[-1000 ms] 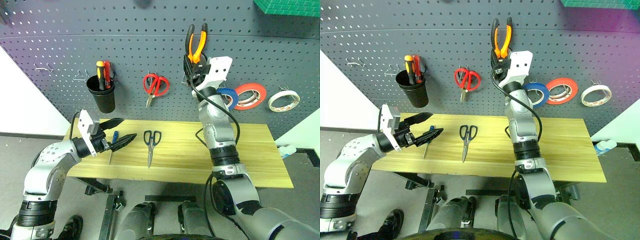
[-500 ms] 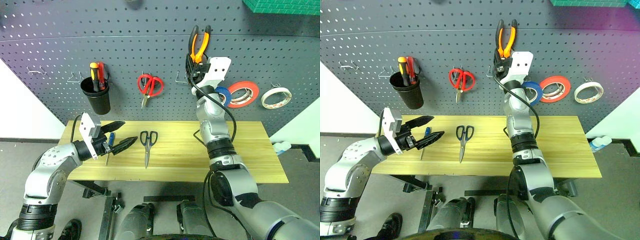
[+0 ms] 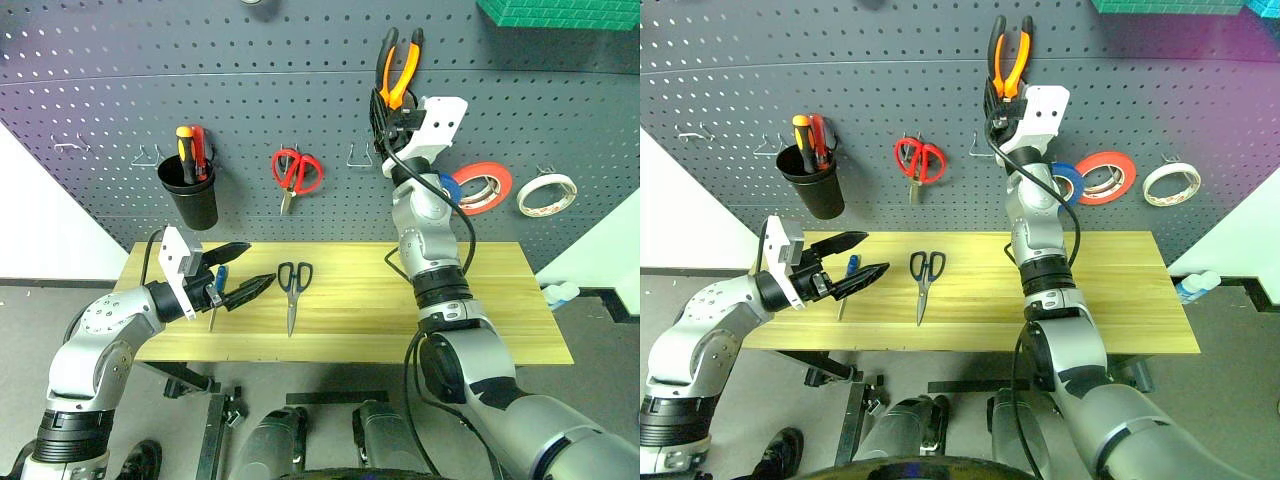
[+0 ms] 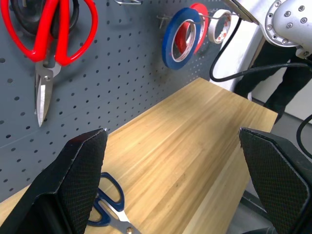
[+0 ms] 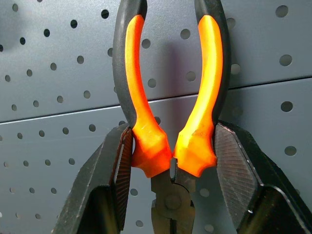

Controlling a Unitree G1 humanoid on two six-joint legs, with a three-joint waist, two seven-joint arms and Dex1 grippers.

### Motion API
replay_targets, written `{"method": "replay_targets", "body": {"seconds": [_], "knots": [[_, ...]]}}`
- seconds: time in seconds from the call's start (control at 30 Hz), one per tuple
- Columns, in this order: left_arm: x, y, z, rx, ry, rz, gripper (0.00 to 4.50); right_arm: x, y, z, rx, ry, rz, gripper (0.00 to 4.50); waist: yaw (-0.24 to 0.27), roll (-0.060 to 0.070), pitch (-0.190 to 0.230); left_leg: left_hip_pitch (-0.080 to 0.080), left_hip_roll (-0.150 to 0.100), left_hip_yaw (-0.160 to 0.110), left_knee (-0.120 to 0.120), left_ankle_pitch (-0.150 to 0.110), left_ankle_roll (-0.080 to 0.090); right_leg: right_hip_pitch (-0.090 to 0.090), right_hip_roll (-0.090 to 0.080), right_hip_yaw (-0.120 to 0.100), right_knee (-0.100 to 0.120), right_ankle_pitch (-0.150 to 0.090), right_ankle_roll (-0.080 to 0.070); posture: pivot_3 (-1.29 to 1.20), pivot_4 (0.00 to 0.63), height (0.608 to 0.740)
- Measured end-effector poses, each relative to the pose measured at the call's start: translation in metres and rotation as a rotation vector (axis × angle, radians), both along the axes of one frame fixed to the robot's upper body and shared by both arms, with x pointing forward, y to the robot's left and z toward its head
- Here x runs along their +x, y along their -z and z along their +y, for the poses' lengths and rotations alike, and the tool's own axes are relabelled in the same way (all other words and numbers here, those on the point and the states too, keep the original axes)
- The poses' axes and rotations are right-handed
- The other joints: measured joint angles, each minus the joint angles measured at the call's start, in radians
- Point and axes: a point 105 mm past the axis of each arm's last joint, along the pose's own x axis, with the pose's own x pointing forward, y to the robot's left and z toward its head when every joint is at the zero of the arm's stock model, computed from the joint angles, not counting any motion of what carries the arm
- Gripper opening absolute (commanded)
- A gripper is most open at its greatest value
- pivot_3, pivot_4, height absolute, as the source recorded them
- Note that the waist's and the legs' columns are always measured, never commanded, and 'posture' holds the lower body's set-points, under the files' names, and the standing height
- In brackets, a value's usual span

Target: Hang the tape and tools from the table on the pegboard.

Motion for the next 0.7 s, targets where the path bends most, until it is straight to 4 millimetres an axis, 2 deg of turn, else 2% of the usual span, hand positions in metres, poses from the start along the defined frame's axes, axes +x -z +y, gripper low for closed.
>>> {"method": "replay_targets", "body": {"seconds": [0.2, 0.37, 0.53, 0.7], "knots": [[0.000, 0.000, 0.000, 0.000, 0.005, 0.000, 4.50, -0.001, 0.000, 0.007, 0.014, -0.018, -0.006, 2.12, -0.002, 0.000, 0.000, 0.001, 0.000, 0.001, 0.000, 0.000, 0.000, 0.000, 0.000, 0.001, 0.000, 0.000, 0.000, 0.00, 0.063, 0.740], [-0.001, 0.000, 0.000, -0.001, 0.004, 0.002, 4.50, 0.000, 0.010, 0.019, 0.002, -0.035, 0.009, 2.12, -0.003, 0.000, 0.000, 0.002, 0.001, 0.001, -0.001, 0.000, 0.000, 0.001, 0.001, 0.001, 0.000, 0.000, 0.000, 0.02, 0.068, 0.740], [-0.004, 0.007, 0.004, -0.001, -0.012, 0.026, 4.50, 0.001, 0.019, 0.024, -0.060, 0.004, -0.001, 2.12, -0.002, 0.000, 0.000, 0.004, 0.001, 0.002, -0.001, 0.000, 0.000, 0.002, 0.001, 0.002, 0.000, 0.000, 0.000, 0.04, 0.073, 0.740], [-0.008, 0.004, 0.002, 0.004, -0.008, 0.015, 4.50, 0.002, 0.023, 0.025, -0.094, 0.054, -0.012, 2.12, 0.007, 0.000, 0.000, 0.006, 0.001, 0.002, -0.002, -0.001, 0.001, 0.004, 0.001, 0.003, 0.000, 0.000, 0.000, 0.05, 0.077, 0.740]]}}
